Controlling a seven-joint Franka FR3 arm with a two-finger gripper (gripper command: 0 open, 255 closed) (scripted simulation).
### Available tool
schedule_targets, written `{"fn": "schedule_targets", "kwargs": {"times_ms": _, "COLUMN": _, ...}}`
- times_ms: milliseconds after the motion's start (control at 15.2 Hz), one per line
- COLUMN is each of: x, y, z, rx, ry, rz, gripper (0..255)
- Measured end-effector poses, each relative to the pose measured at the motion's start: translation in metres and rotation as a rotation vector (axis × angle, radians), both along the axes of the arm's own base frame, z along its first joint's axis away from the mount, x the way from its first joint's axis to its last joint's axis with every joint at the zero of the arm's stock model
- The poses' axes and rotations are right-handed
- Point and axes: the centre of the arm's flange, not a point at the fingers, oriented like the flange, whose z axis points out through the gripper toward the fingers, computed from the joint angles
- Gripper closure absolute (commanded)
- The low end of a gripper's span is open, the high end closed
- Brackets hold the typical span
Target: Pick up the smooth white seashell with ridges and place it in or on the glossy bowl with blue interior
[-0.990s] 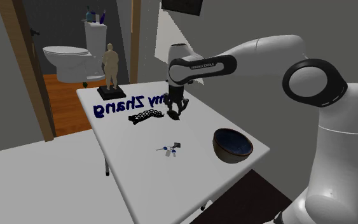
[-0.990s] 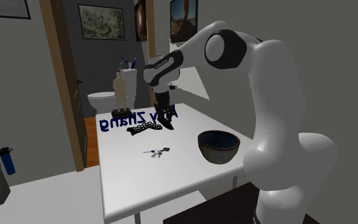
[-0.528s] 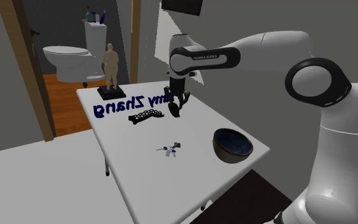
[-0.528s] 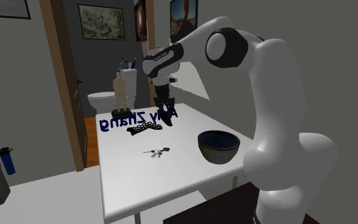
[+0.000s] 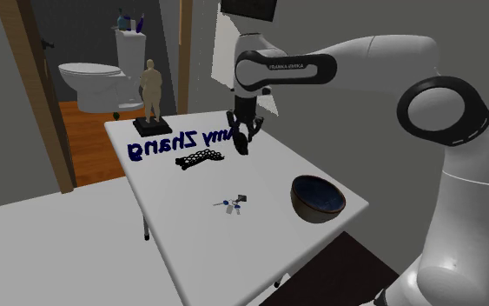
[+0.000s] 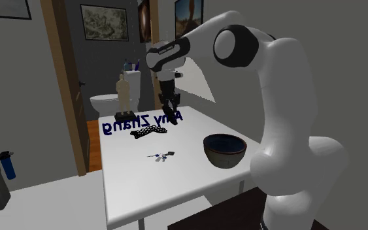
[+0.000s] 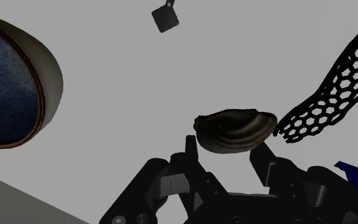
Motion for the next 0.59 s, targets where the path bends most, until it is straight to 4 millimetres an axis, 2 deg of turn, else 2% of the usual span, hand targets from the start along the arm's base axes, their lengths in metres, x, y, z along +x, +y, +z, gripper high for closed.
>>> {"fn": "schedule_targets", "kwargs": {"times_ms": 330, "x": -0.051, "y": -0.023, "z": 0.004, "rx": 0.000, "ry": 0.000, "rz": 0.001, "gripper": 255}}
{"fn": "schedule_targets", "kwargs": {"times_ms": 594, "x": -0.105, "y": -0.042, "z": 0.000, "rx": 0.000, "ry": 0.000, "rz": 0.000, "gripper": 255}}
